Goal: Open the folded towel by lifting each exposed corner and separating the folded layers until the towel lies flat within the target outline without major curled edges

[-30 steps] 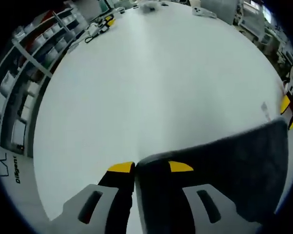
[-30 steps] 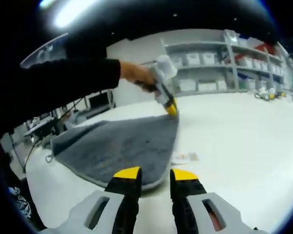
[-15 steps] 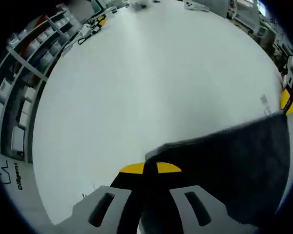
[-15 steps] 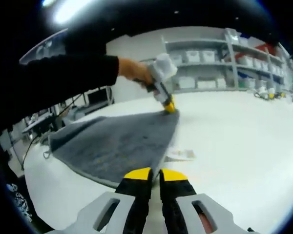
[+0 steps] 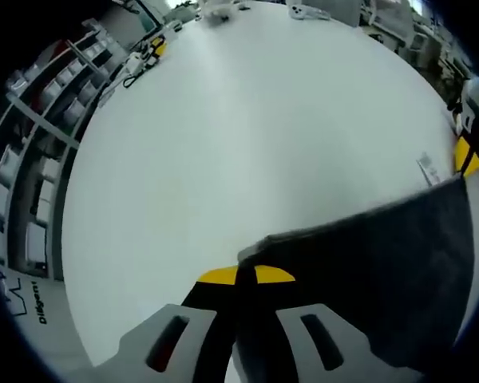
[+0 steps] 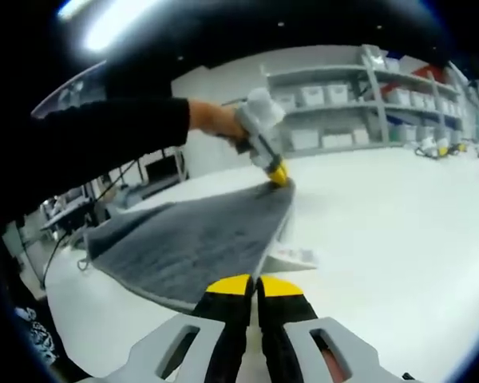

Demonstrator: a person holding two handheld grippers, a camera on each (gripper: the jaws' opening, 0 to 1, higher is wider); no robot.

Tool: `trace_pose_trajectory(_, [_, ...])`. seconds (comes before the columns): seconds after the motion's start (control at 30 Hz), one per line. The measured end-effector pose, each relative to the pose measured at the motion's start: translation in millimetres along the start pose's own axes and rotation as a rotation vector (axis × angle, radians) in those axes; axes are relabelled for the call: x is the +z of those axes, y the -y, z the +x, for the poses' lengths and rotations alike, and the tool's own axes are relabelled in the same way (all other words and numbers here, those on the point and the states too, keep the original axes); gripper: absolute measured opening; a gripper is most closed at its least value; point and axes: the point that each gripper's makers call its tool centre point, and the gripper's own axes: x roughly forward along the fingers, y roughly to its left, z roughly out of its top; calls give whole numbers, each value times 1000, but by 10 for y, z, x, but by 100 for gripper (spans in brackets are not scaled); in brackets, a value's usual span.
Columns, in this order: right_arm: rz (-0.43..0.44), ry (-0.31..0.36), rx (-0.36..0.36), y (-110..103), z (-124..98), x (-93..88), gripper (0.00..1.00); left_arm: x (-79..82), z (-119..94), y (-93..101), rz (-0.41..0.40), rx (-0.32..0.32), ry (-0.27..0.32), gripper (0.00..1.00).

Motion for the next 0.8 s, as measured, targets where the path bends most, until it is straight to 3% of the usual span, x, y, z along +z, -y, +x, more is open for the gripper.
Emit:
trace_pose_trajectory(0.37, [15,27,-27,275,-133,101,0,268,-40,-10,32,13,33,4])
trace_pose_trajectory(0.57, [-29,29,-55,418,-192,169,0,426,-51,-6,-42,9,77,4])
trace_pose_trajectory(0.8, [-38,29,-61,468,-216,187,0,468,-23,-41,-67,34,88,4])
